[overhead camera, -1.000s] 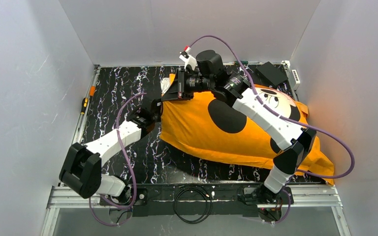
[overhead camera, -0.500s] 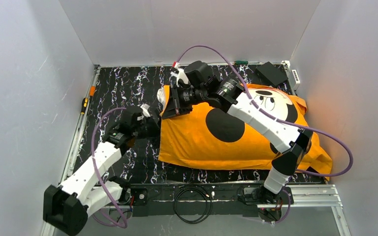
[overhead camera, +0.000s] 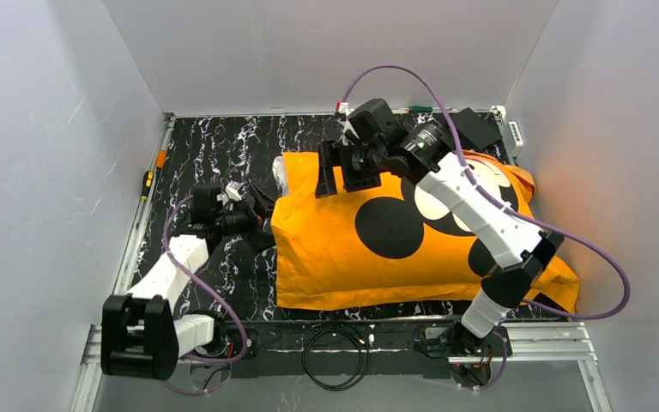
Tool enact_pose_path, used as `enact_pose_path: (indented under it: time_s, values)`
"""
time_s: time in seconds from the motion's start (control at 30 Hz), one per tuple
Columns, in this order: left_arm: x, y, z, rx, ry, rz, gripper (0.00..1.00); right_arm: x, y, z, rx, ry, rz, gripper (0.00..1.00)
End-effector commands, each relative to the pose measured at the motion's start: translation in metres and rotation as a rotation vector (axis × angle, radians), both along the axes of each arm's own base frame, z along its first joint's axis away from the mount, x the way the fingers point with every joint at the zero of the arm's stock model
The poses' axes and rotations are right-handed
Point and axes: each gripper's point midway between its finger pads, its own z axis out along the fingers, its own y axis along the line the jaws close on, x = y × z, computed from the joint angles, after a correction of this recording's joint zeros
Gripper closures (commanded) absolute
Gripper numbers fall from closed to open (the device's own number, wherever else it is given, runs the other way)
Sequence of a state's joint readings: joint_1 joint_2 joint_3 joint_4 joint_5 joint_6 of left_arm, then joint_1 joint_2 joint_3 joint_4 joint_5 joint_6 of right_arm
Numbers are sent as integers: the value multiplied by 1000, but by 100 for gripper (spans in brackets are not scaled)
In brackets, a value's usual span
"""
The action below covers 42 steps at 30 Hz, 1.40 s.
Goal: Put the pillow into the pillowcase
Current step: Stuff the pillow into the pillowcase.
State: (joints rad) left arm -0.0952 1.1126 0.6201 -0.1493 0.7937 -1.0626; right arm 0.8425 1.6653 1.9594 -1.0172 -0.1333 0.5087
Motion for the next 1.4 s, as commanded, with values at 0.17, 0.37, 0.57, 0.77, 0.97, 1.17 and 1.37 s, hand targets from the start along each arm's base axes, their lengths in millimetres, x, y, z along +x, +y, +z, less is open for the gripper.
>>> enact_pose_path:
  time_s: [0.17,0.37,0.57,0.77,0.97,1.17,1.37]
  values:
    - [38,-51,27,-128,-143,-190,2,-15,-82,-39,-171,34,-124,7]
    - [71,-75,53,-199,-261,-171,34,-10,-84,-45,-150,56,-135,6]
    - [89,-79,173,-300,-567,-163,100,-7,-35,-45,63,144,-32,8]
    - [79,-69,325,-408,-835,-152,100,19,11,8,258,93,15,8]
    - [46,-53,447,-321,-1096,-155,100,34,44,84,477,13,87,7]
    - [21,-17,520,-98,-1326,7,100,42,42,135,652,-18,71,6]
    - [8,13,542,42,-1475,178,100,47,8,107,611,21,-5,6]
